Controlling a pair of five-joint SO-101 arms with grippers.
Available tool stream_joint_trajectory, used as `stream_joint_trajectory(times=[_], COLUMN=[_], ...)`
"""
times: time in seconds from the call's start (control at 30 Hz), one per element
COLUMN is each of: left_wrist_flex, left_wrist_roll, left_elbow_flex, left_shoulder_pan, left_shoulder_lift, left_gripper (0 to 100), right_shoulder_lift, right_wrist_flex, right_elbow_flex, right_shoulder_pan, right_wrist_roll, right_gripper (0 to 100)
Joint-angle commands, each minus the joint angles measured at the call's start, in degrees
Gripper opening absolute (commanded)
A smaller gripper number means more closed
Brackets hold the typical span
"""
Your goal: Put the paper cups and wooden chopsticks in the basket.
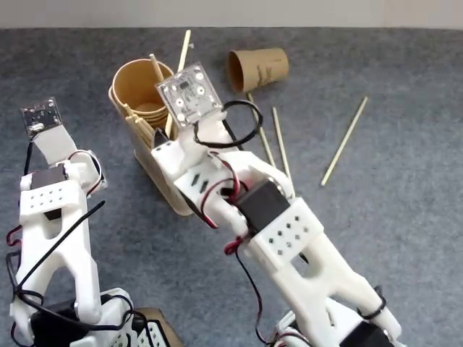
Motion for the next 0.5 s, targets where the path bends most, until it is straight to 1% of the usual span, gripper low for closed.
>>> stream_joint_trajectory(times=[0.0,0.07,0.1,0.17,0.23,0.47], left_wrist_flex=[-0.79,-0.79,-0.79,-0.70,-0.70,-0.70], left_wrist_roll=[0.35,0.35,0.35,0.35,0.35,0.35], left_elbow_flex=[-0.31,-0.31,-0.31,-0.31,-0.31,-0.31], left_shoulder_pan=[0.66,0.66,0.66,0.66,0.66,0.66], left_shoulder_lift=[-0.22,-0.22,-0.22,-0.22,-0.22,-0.22], left_gripper=[15,15,15,15,15,15], right_shoulder_lift=[0.13,0.04,0.04,0.04,0.04,0.04], right_wrist_flex=[0.75,0.75,0.31,-0.31,-0.31,-0.40], right_elbow_flex=[4.00,3.21,1.98,-0.13,-1.80,-3.12], right_shoulder_pan=[0.66,1.45,1.89,3.12,4.26,4.53], right_wrist_roll=[-0.53,-0.44,-0.44,-0.44,-0.44,-0.44], right_gripper=[14.2,2.6,0.0,1.9,0.3,0.5])
